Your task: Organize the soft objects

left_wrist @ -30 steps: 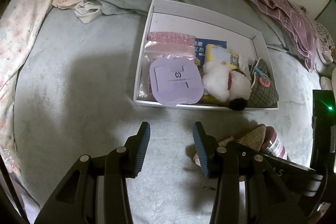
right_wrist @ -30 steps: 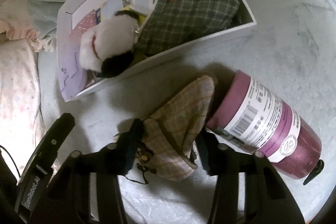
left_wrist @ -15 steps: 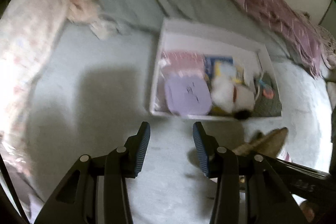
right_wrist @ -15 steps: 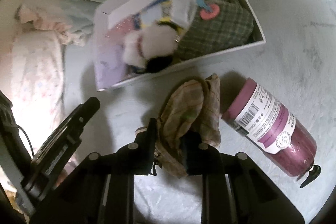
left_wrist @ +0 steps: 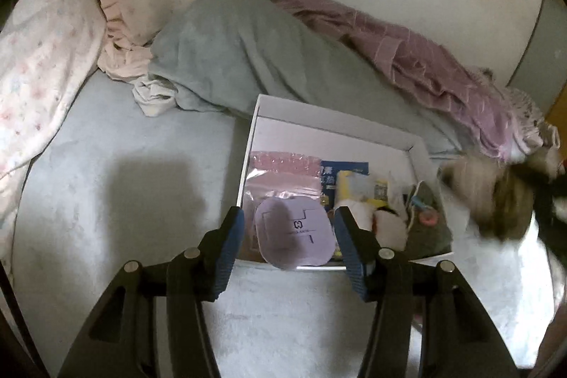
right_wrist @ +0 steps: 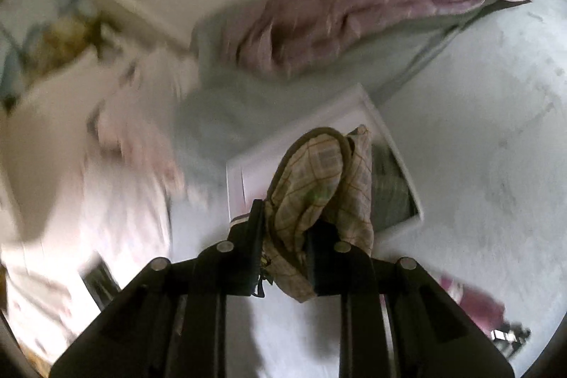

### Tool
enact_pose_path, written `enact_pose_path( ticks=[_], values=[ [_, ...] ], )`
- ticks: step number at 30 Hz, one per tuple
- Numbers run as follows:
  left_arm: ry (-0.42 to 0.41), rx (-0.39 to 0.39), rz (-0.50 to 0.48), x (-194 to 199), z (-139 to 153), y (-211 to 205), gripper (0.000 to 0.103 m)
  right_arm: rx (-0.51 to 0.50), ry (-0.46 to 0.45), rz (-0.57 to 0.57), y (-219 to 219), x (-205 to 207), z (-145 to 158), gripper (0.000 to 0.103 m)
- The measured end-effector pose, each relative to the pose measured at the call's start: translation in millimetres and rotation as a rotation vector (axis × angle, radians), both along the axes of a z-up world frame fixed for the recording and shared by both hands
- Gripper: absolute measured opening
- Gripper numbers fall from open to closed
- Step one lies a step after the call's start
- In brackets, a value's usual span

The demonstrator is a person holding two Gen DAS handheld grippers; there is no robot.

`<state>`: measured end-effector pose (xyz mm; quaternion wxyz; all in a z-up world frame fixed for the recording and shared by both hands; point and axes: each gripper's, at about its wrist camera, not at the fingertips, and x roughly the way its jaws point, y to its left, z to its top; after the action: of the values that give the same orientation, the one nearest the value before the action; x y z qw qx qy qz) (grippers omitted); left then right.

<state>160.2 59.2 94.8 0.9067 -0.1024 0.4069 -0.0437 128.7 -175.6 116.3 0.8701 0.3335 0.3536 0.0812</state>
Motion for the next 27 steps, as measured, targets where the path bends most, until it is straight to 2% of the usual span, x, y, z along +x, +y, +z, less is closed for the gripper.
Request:
enact_pose_path(
  ticks=[2, 5, 9, 13, 15, 18, 21, 24, 27],
  values=[
    [0.017, 0.002, -0.014, 3.7, -3.7, 0.2, 0.053, 0.005, 0.002, -0.059, -8.1, 21.4, -1.8, 0.023],
    [0.035, -0.003, -0.019, 5.1, -8.4, 0.7, 0.054, -0.007, 0.081, -0.108, -10.5, 60.4, -17.8, 0.023],
    [0.058, -0.012, 0.014, 6.9, -12.3, 6.7, 0.057, 0.115, 0.131, -0.015, -7.6, 102.7, -52.5, 0.022],
    [0.058, -0.010, 0.019, 4.1, -11.6, 9.7, 0.062, 0.101, 0.165, 0.071, 8.0, 126.6, -67.3, 0.025],
    [0.050, -0.010, 0.020, 0.7, -9.6, 9.8, 0.068, 0.063, 0.188, 0.044, 11.2, 121.5, -67.4, 0.027],
    [0.044, -0.029, 0.021, -3.7, -5.2, 12.4, 0.069, -0.010, 0.180, 0.006, 12.4, 104.5, -61.5, 0.053],
    [0.043, -0.048, 0.023, -8.2, -1.0, 14.7, 0.072, -0.055, 0.161, -0.033, 9.1, 82.9, -52.2, 0.055],
    [0.077, -0.043, 0.018, -10.8, 1.5, 13.3, 0.072, -0.091, 0.154, -0.057, 7.5, 59.6, -43.2, 0.055],
    [0.093, -0.041, -0.011, -15.5, 5.7, 9.4, 0.072, -0.153, 0.124, -0.036, 14.4, 35.9, -34.8, 0.057]
  ],
)
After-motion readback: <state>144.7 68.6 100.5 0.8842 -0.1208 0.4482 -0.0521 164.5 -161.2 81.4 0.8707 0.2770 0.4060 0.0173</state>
